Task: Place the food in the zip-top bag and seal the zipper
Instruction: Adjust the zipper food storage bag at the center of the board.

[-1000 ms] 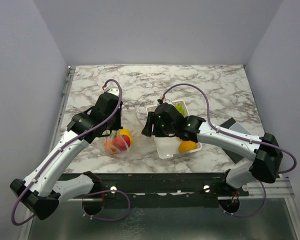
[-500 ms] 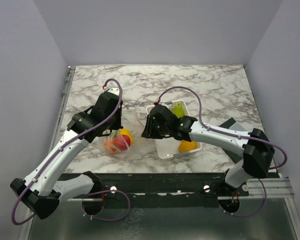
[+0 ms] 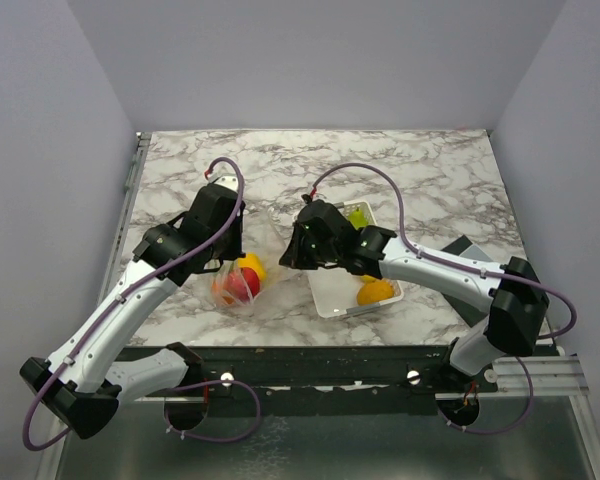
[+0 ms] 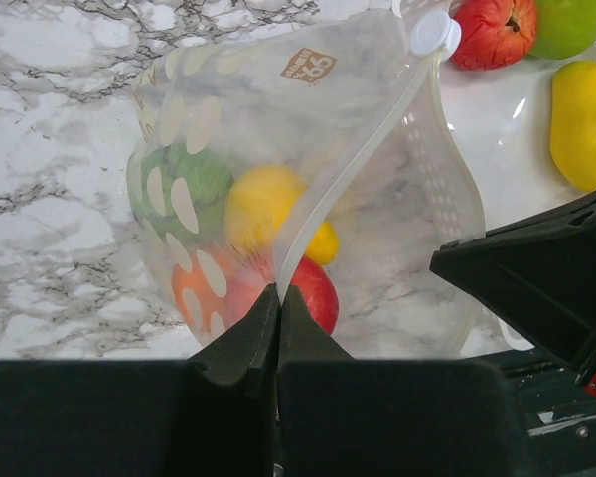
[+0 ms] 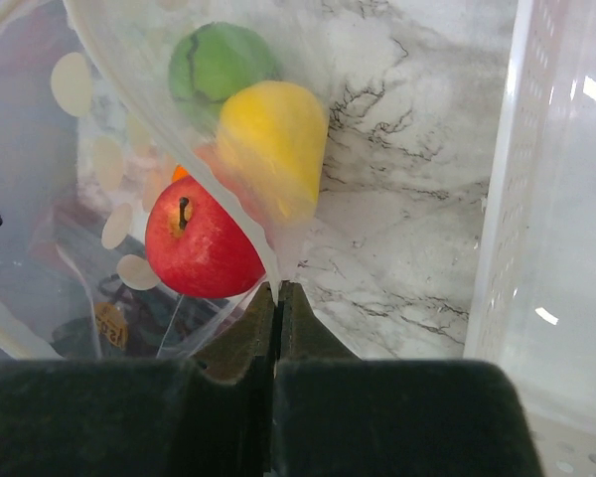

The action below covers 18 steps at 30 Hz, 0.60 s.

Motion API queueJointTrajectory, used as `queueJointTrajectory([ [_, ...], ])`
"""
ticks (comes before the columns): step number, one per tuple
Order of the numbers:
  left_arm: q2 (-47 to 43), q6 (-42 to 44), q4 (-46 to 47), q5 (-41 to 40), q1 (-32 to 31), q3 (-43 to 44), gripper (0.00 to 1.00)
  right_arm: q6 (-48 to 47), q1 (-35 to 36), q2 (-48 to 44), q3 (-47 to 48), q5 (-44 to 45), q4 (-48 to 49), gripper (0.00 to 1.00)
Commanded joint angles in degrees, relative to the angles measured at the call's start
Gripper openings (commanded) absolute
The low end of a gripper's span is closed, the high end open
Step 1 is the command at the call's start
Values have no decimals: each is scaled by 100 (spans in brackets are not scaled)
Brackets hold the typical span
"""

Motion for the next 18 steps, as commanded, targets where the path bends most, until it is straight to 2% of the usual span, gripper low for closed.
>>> queueJointTrajectory([
  [1, -161, -2, -115, -181, -4, 284, 0, -324, 49, -303, 262, -16, -17, 1],
  [10, -204, 47, -392, -338, -11, 632, 0, -1130, 42, -542, 983, -2, -687, 0],
  [18, -294, -20, -398, -353, -11, 332, 0, -1703, 43, -394, 1756, -296, -1502, 1],
])
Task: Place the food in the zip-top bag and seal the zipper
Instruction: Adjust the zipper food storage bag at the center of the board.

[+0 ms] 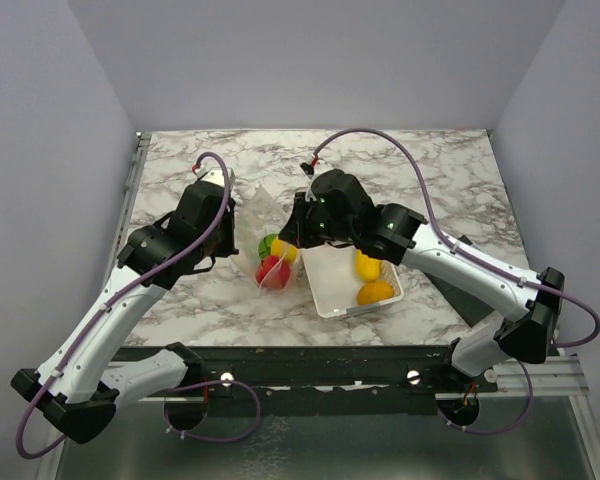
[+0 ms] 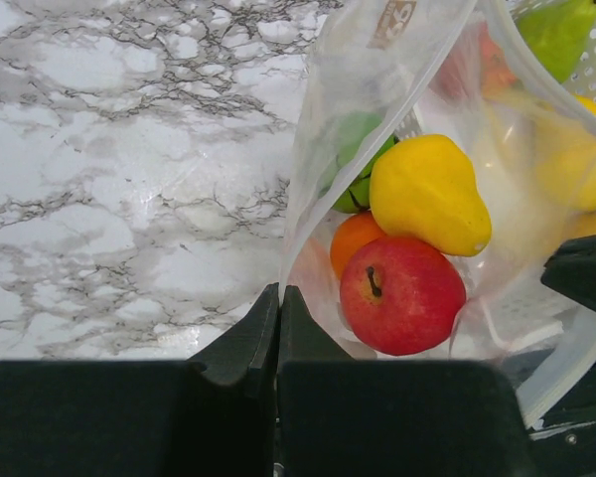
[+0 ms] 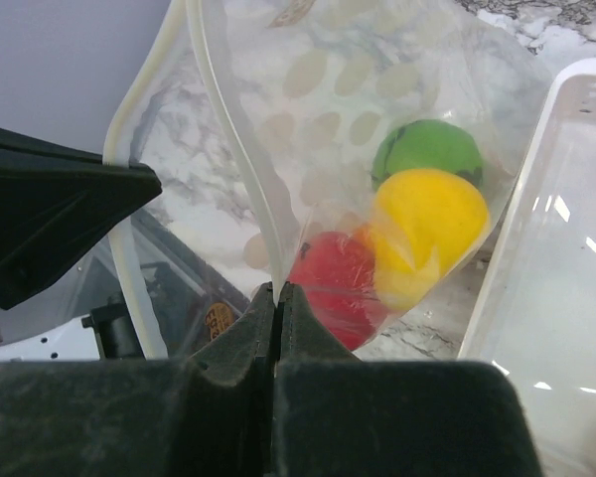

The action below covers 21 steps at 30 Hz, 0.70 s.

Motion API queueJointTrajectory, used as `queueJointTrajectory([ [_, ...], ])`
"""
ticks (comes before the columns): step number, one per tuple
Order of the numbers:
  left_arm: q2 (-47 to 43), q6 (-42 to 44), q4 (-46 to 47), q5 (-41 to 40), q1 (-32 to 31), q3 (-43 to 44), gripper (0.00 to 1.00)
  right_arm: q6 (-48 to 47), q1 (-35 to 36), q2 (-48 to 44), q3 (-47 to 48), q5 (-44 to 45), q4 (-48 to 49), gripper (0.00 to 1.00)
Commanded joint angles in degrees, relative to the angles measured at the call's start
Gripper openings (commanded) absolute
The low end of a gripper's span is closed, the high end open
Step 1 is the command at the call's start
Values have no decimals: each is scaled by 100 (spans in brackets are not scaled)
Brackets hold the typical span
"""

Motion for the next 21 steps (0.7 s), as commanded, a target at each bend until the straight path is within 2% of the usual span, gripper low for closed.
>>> queueJointTrajectory([
  [1, -137, -24, -62, -149, -11, -184, 0, -468, 42, 21, 389, -372, -609, 1],
  [6, -163, -54, 67, -83, -11, -517, 0, -619, 49, 133, 794, -828, -867, 1],
  [13, -212, -116, 200, 87, -11, -817, 0, -531, 51, 228, 1015, -1009, -970, 1],
  [21, -308, -156, 245, 140, -6, -973, 0, -313, 43, 495, 602, -858, -868, 1],
])
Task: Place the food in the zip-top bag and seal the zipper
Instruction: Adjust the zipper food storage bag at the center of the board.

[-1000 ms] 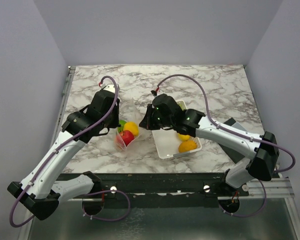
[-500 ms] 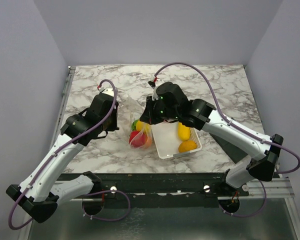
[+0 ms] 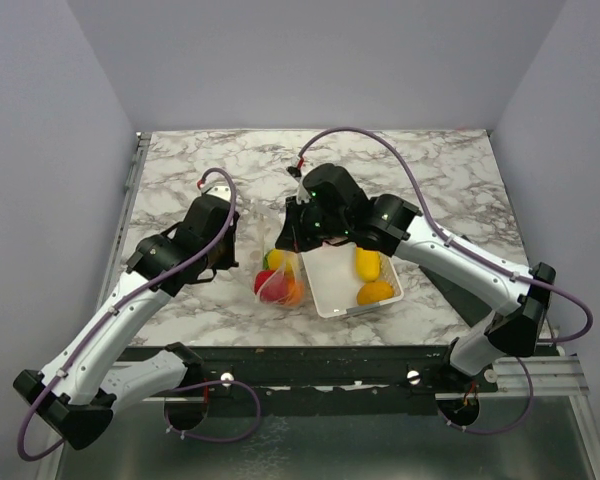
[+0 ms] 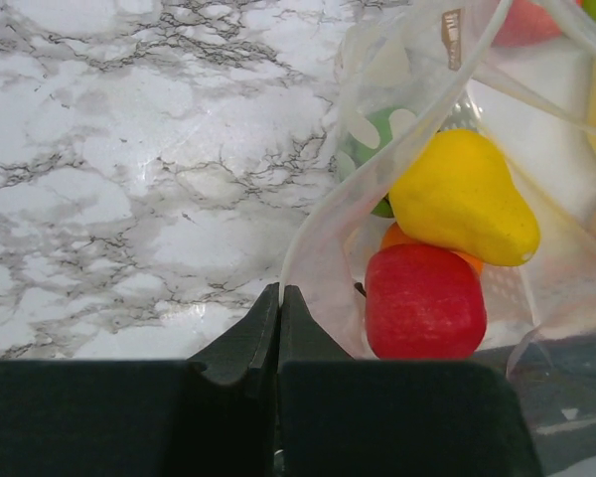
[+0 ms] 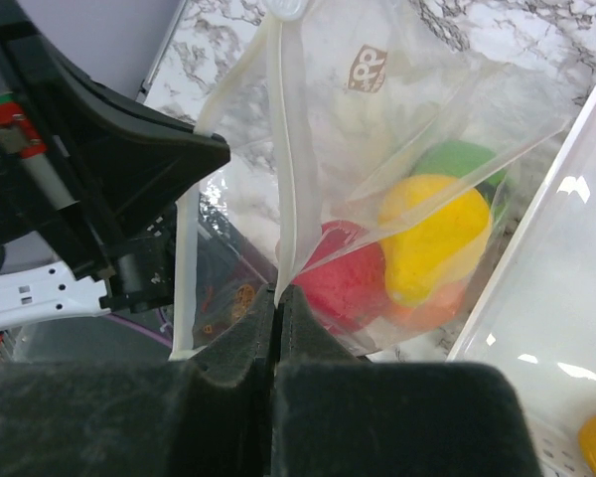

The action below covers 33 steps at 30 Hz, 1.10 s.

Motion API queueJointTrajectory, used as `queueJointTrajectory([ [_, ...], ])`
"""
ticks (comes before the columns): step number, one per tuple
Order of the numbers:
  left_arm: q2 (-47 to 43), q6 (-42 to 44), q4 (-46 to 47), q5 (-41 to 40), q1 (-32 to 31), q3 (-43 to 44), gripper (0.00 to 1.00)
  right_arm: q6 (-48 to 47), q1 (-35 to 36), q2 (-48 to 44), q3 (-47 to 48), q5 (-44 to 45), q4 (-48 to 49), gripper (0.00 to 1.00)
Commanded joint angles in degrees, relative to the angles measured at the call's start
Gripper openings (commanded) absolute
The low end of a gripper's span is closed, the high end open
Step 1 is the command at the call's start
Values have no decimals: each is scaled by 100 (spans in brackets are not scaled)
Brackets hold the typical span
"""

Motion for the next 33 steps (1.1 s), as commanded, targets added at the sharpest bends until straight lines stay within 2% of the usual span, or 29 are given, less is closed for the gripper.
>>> queueJointTrajectory([
  [1, -104, -90, 204, 108, -10, -278, 0, 152, 42, 210, -268, -9, 48, 1],
  [9, 39, -273, 1060, 224, -3, -1110, 0, 295, 34, 593, -1008, 720, 189, 0],
  [14, 291, -323, 1282, 482, -2, -1171, 0, 380, 34, 604, -1252, 977, 143, 1],
  [18, 208, -222, 1080, 583, -2, -753, 0, 274, 34, 311, -1037, 1008, 64, 1],
  [24, 144, 2, 294, 128, -3, 988, 0, 64, 34, 23, -73, 976, -318, 1],
  [27, 134, 38, 22, -21, -2, 1568, 0, -21, 34, 2, 323, 1089, -522, 1],
  [30, 103, 10, -111, -34, -2, 1693, 0, -18, 34, 38, 500, 1085, -592, 1],
  [33, 71, -63, -78, 11, -2, 1422, 0, 25, 34, 76, 322, 954, -423, 1],
])
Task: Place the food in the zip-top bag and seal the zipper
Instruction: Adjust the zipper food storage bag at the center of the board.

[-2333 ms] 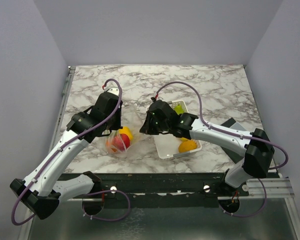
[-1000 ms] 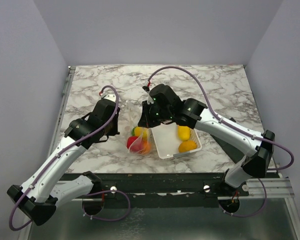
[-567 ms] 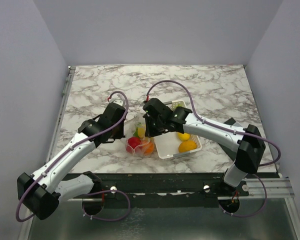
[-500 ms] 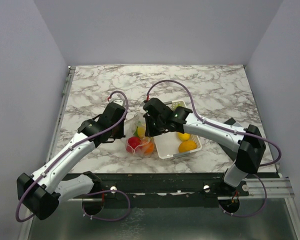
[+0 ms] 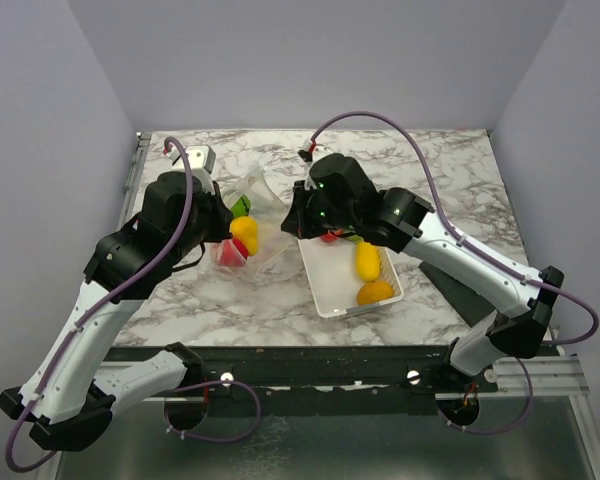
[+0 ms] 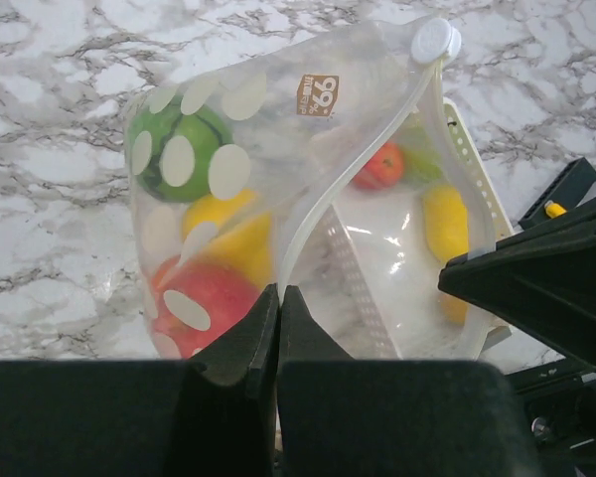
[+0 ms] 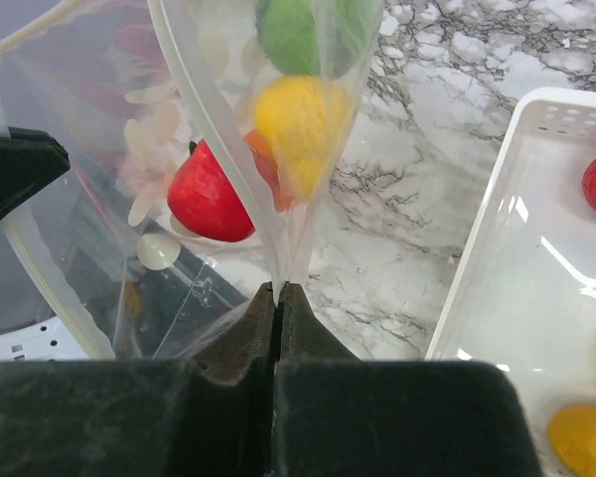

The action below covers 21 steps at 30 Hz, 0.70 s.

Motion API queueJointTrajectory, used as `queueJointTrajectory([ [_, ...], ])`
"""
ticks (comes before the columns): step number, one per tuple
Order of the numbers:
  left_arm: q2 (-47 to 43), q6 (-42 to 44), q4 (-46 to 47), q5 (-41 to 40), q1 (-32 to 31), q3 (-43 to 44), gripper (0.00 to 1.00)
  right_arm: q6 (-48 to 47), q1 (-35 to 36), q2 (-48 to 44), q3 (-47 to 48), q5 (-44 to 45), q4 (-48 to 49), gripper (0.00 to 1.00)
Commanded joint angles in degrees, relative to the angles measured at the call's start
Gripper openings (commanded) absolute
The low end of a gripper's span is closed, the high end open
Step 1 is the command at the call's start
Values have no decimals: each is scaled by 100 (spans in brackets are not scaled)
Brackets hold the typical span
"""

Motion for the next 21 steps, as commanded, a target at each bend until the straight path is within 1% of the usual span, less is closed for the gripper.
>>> queueJointTrajectory([
  [1, -3, -29, -357, -99, -2, -391, 0, -25, 34, 104, -211, 11, -134, 1],
  [5, -62, -135, -138, -27, -3, -978, 0, 94, 34, 216, -609, -170, 105, 1],
  [11, -25, -257, 147, 234, -2, -1453, 0, 194, 34, 352, -962, -366, 342, 1],
  [17, 166, -342, 702, 288, -3, -2364, 0, 252, 34, 596, -1286, -42, 384, 1],
  [21, 327, -291, 885, 262, -3, -2558, 0, 241, 34, 701, -1119, 38, 171, 1],
])
